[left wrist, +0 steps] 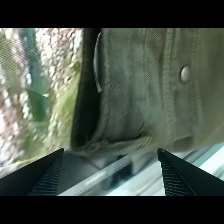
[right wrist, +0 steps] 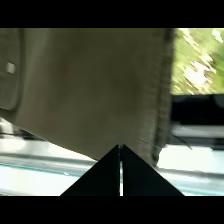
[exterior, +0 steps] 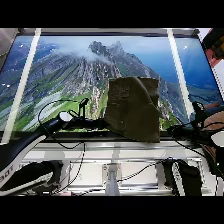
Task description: Fold the clothes and pants, and hang the long-sleeved shirts on hangers.
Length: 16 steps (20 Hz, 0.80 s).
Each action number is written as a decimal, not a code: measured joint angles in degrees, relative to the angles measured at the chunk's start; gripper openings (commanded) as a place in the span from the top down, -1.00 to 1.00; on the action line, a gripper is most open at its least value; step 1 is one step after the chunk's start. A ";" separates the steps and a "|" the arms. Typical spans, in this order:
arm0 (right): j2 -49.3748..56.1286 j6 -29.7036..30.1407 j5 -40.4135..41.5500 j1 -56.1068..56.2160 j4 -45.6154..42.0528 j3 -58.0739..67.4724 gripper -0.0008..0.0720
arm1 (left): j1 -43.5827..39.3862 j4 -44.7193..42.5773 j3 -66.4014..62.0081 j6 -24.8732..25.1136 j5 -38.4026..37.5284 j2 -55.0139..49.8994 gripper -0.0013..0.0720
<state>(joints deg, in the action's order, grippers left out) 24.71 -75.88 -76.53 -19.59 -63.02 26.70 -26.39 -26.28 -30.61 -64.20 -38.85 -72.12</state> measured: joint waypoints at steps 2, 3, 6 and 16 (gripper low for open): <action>0.07 0.22 0.83 0.00 1.53 0.02 0.88 | -0.07 1.16 -0.02 0.26 1.18 -0.76 -0.90; 0.07 0.24 0.96 0.00 2.14 0.00 0.88 | -0.09 1.51 -0.02 0.39 1.84 -0.98 -0.89; 0.07 0.31 1.66 0.00 5.01 0.00 0.88 | -0.17 2.93 -0.02 0.63 3.78 -1.40 -0.87; 0.07 -1.20 3.13 0.00 11.30 2.36 0.88 | -3.32 10.12 -0.04 0.90 6.03 -4.74 0.42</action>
<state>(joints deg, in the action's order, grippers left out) 24.77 -77.08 -73.41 -19.59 -51.72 29.06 -29.71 -16.16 -30.65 -63.31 -32.82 -76.86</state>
